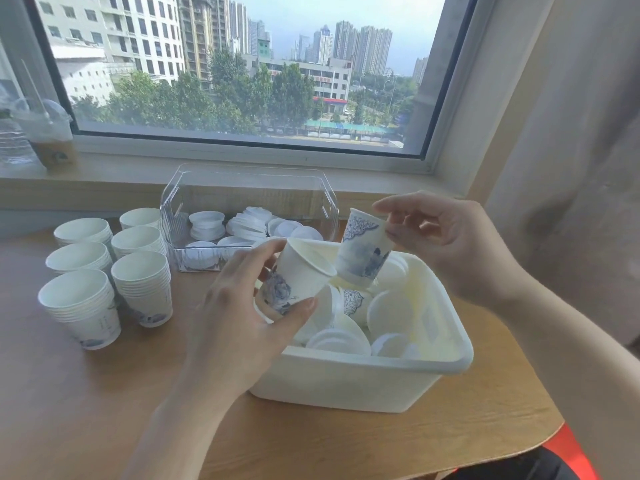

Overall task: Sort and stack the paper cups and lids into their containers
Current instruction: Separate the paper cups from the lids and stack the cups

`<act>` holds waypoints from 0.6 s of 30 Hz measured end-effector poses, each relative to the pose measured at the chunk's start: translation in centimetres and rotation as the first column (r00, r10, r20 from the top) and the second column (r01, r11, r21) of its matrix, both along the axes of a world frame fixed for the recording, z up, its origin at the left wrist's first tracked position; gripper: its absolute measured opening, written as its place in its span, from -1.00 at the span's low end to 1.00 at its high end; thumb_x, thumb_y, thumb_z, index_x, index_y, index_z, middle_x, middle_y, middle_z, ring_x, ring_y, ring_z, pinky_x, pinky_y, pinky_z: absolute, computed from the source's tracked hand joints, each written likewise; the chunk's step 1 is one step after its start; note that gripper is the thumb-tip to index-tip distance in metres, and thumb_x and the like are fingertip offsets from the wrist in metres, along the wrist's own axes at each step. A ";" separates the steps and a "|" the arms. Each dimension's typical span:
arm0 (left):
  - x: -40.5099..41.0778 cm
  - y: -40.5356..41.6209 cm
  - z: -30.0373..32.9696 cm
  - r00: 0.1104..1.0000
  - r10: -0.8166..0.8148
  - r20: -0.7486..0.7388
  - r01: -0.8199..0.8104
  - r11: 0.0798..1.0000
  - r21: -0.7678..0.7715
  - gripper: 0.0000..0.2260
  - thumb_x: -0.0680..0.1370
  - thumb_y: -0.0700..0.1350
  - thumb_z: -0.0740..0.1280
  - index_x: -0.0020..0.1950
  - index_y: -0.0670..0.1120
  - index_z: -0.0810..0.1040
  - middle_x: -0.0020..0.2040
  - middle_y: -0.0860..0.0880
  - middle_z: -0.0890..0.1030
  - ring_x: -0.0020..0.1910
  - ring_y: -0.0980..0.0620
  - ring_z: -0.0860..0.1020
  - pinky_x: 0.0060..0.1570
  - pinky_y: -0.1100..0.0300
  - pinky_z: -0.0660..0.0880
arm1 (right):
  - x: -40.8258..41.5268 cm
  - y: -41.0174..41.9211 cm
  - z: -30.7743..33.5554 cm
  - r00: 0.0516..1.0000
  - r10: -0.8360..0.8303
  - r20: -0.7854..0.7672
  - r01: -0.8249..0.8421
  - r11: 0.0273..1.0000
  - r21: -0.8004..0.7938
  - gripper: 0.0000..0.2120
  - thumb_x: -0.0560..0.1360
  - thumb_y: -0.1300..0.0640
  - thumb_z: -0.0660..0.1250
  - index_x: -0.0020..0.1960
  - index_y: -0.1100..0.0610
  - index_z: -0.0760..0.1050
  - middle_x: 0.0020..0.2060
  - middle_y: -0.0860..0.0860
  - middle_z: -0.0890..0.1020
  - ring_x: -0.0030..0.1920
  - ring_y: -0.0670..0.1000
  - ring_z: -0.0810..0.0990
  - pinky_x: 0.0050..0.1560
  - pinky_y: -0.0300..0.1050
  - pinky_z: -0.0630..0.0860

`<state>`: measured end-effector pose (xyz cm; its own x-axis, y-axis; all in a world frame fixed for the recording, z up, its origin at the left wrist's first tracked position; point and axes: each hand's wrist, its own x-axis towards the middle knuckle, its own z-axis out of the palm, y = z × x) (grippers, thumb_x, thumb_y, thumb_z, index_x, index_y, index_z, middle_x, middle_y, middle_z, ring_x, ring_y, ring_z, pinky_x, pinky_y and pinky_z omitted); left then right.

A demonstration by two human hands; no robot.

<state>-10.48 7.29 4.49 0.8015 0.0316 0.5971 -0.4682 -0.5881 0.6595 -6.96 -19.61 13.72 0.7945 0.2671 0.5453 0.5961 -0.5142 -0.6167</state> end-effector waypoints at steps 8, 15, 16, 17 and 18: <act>0.0 0.0 -0.1 1.000 -0.001 -0.003 0.001 1.000 0.023 -0.39 0.37 0.19 0.52 0.41 0.28 0.48 0.20 0.28 0.56 0.17 0.23 0.55 0.06 -0.01 0.59 | -0.1 1.1 -0.6 0.998 -0.014 0.056 0.011 0.998 0.054 -0.75 0.61 0.19 0.44 0.17 -0.12 0.69 -0.08 -0.11 0.68 -0.11 -0.02 0.58 -0.03 -0.22 0.52; 0.0 0.0 0.0 1.000 -0.009 -0.017 0.009 0.999 0.035 -0.34 0.39 0.20 0.50 0.50 0.25 0.47 0.23 0.27 0.57 0.19 0.23 0.55 0.14 -0.04 0.59 | -0.8 3.2 -1.7 0.994 0.099 -0.042 -0.100 0.995 -0.022 -0.81 0.60 0.21 0.45 0.18 0.03 0.72 -0.05 -0.11 0.69 -0.06 0.00 0.64 0.05 0.00 0.59; 0.0 0.0 0.0 1.000 -0.014 -0.016 0.015 0.999 0.037 -0.32 0.40 0.21 0.50 0.51 0.29 0.42 0.22 0.28 0.56 0.20 0.22 0.55 0.13 -0.05 0.59 | -0.9 3.4 -1.8 0.991 0.116 -0.069 -0.118 0.993 -0.029 -0.81 0.60 0.21 0.45 0.17 0.03 0.73 -0.04 -0.08 0.70 -0.06 0.02 0.64 0.06 0.04 0.58; 0.0 0.0 0.0 1.000 -0.020 -0.014 0.021 0.999 0.039 -0.30 0.40 0.21 0.49 0.53 0.34 0.37 0.22 0.29 0.55 0.21 0.21 0.55 0.12 -0.06 0.59 | -0.9 3.6 -1.9 0.986 0.134 -0.096 -0.138 0.990 -0.041 -0.81 0.60 0.21 0.45 0.17 0.04 0.73 -0.03 -0.06 0.70 -0.06 0.03 0.64 0.07 0.07 0.57; 0.0 0.1 0.0 1.000 -0.027 -0.011 0.027 0.999 0.039 -0.28 0.41 0.21 0.49 0.55 0.38 0.32 0.22 0.29 0.55 0.22 0.21 0.54 0.12 -0.06 0.59 | -0.9 3.7 -1.9 0.981 0.152 -0.119 -0.159 0.986 -0.057 -0.82 0.60 0.21 0.45 0.17 0.05 0.73 -0.02 -0.04 0.70 -0.05 0.04 0.64 0.08 0.09 0.57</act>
<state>-10.48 7.36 4.44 0.8080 -0.0138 0.5890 -0.4776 -0.6009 0.6410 -7.86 -15.91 11.78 0.7964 0.4246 0.4308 0.5998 -0.4623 -0.6532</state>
